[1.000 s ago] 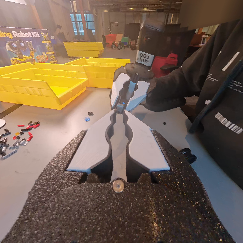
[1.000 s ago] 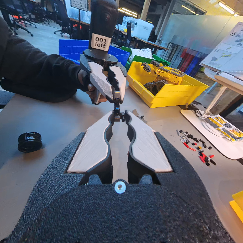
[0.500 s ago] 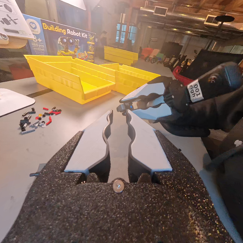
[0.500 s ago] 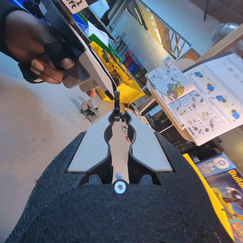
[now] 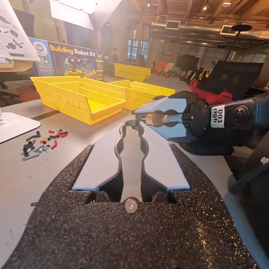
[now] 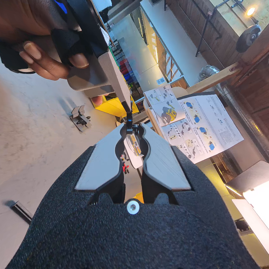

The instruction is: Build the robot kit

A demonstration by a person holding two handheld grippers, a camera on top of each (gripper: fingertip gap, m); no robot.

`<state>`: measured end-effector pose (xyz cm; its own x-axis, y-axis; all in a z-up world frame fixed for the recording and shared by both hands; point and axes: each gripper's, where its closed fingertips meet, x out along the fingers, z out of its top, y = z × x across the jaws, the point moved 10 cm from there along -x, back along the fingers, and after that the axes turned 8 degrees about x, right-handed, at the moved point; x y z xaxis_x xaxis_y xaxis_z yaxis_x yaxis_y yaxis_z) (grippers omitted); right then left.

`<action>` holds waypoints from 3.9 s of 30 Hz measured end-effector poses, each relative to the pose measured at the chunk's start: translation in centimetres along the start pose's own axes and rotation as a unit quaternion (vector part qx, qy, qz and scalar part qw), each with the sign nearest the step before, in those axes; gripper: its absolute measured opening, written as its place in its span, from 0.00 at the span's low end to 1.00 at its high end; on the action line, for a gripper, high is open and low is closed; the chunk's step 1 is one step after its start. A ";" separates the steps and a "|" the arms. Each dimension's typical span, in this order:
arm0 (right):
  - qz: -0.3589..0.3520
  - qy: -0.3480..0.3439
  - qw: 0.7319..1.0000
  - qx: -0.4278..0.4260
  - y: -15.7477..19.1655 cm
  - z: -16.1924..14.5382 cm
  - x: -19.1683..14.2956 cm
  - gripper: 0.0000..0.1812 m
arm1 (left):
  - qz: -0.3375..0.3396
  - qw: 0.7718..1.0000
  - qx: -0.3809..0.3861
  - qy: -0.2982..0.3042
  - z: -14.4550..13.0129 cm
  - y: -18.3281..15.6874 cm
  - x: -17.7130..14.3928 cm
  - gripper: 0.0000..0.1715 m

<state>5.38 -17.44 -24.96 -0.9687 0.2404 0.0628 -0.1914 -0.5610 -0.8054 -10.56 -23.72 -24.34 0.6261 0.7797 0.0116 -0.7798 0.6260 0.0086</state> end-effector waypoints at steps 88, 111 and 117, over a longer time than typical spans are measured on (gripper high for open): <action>0.418 0.000 0.768 0.485 -2.6 -4.2 0.1 0.03 | -0.151 0.957 0.041 0.244 -3.8 -0.2 -0.3 0.15; 0.389 -0.030 0.793 0.468 -1.6 -3.1 1.4 0.05 | -0.106 0.974 0.084 0.184 -1.3 -1.3 0.2 0.02; 0.408 0.006 0.806 0.429 -1.0 -3.3 1.2 0.03 | -0.108 0.965 0.098 0.218 -2.1 -1.6 0.5 0.02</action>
<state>4.89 -13.97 -26.02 -0.8268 -0.4817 -0.2905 0.4649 -0.8759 0.1294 -8.97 -24.27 -26.49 0.6817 0.5902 -0.4324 -0.5894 0.7932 0.1534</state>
